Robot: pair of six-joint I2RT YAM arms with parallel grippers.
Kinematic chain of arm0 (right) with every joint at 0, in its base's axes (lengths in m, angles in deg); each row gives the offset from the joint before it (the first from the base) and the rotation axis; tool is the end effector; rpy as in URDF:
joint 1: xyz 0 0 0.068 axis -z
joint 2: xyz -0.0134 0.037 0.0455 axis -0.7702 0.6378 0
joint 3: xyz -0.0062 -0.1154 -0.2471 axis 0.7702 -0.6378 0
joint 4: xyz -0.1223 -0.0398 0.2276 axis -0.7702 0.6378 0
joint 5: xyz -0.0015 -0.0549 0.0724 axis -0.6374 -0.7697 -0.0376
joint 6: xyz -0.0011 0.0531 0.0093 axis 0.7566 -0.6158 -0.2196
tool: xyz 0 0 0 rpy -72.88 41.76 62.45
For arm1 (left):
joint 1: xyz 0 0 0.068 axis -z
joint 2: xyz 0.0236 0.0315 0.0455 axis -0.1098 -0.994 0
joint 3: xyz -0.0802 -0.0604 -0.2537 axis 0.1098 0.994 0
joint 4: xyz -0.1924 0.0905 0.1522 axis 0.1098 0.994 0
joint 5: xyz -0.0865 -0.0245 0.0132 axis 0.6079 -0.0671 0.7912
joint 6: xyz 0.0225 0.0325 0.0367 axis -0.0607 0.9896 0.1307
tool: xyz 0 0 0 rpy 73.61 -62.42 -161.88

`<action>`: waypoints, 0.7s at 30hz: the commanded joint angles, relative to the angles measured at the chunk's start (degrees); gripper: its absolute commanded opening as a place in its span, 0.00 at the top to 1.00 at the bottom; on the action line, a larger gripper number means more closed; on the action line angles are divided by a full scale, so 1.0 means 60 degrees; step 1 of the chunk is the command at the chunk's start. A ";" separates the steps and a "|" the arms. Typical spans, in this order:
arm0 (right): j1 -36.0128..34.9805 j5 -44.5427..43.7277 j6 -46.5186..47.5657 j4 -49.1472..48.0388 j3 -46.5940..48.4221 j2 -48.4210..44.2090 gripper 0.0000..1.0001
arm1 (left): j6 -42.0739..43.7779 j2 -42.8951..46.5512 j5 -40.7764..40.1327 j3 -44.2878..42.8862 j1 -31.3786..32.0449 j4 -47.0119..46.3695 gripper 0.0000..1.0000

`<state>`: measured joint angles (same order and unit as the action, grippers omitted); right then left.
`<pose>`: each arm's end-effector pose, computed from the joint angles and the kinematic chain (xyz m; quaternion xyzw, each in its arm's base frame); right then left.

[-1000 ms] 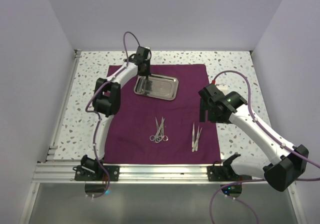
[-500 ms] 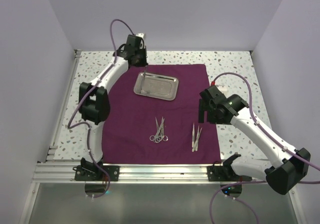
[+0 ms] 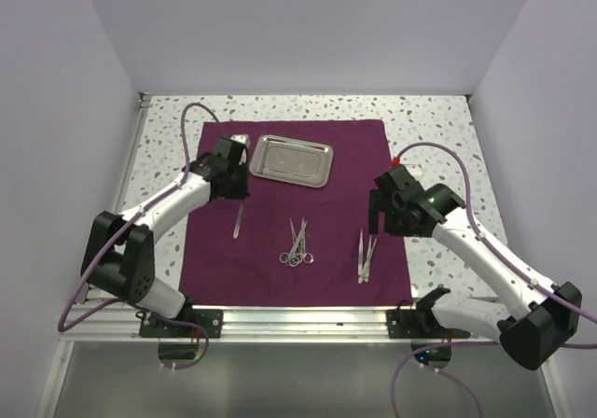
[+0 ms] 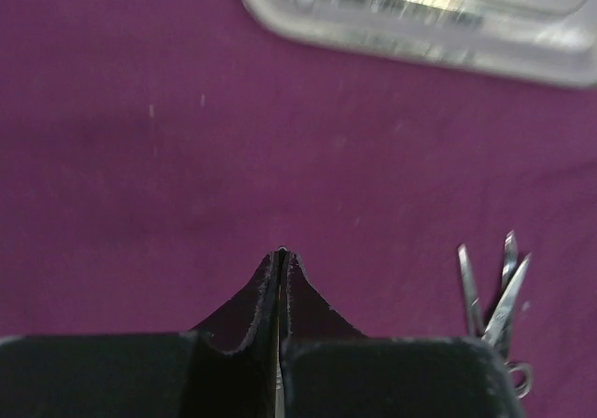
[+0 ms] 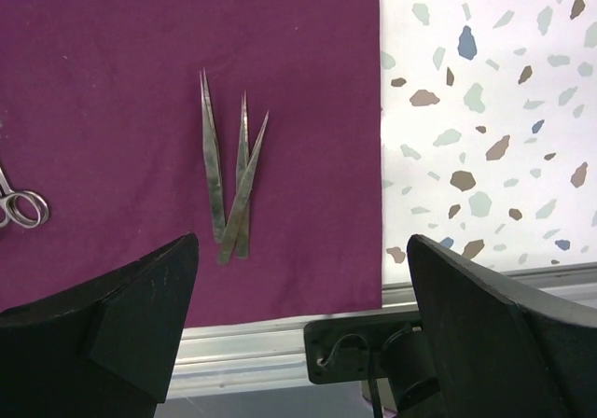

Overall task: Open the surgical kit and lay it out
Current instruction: Place the medical item in the surgical kit.

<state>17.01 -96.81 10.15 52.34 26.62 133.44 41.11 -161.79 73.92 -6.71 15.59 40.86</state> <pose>0.1699 0.0977 0.2900 0.0485 0.9651 -0.0267 0.2558 0.2993 -0.1177 0.2359 -0.0157 0.9495 -0.0892 0.3004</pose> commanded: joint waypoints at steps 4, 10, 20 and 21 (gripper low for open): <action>-0.0020 0.0307 0.0095 -0.0273 -0.0100 -0.0213 0.02 | -0.0676 0.0887 -0.0766 0.1455 0.0453 -0.0516 0.98; -0.0020 0.0293 0.0051 -0.0142 -0.0129 -0.0256 0.03 | -0.0721 0.0946 -0.1045 0.1487 0.0585 -0.0311 0.61; -0.0020 -0.0191 -0.0080 0.0312 0.0017 -0.0579 0.03 | 0.0552 -0.1555 -0.1514 -0.2538 0.0351 -0.0077 0.59; -0.0035 -0.0264 -0.0080 0.0371 0.0104 -0.0579 0.02 | 0.0626 -0.2226 -0.1528 -0.2993 0.0278 -0.0047 0.59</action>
<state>17.01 -96.09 10.22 52.99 25.62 131.06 41.07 -168.72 66.51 -16.72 18.38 41.98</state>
